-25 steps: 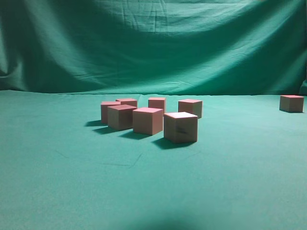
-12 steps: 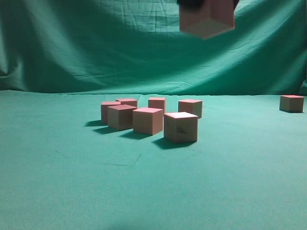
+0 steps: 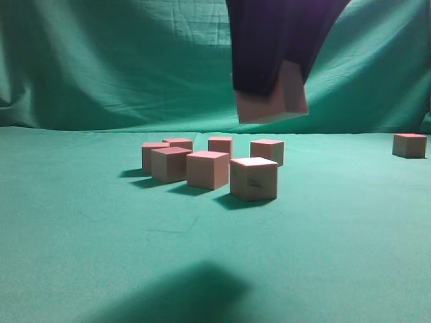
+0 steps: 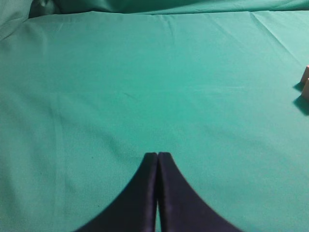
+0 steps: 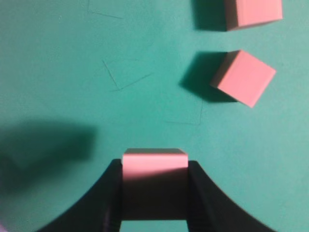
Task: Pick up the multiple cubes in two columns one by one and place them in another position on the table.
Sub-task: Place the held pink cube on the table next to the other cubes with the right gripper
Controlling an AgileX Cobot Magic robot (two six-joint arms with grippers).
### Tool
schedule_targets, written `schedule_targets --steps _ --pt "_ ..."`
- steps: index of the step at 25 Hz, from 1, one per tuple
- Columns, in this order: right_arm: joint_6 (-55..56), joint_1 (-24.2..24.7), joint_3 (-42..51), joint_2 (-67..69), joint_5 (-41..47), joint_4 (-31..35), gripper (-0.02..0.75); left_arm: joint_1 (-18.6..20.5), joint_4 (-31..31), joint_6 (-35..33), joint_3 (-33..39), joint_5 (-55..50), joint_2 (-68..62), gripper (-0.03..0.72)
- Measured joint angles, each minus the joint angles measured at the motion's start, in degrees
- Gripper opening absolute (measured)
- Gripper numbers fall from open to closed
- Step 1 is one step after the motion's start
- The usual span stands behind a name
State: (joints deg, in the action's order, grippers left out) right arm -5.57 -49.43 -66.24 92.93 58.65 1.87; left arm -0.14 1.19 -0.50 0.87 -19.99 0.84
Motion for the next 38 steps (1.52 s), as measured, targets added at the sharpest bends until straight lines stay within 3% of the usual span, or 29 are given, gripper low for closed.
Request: schedule_targets --steps 17,31,32,33,38 --pt "1.9 0.0 0.0 6.2 -7.1 -0.4 0.258 0.0 0.0 0.0 0.0 0.0 0.0 0.0" --pt "3.1 0.0 0.0 8.0 -7.7 -5.4 0.258 0.0 0.0 0.0 0.0 0.0 0.0 0.0" --pt "3.3 0.0 0.0 8.0 -7.7 -5.6 0.299 0.0 0.0 0.0 0.0 0.0 0.0 0.0" --pt "3.9 0.0 0.0 8.0 -7.8 -5.8 0.255 0.0 0.0 0.0 0.0 0.0 0.0 0.0" --pt "4.7 0.0 0.0 8.0 -7.9 -6.8 0.262 0.0 0.0 0.0 0.0 0.0 0.0 0.0"
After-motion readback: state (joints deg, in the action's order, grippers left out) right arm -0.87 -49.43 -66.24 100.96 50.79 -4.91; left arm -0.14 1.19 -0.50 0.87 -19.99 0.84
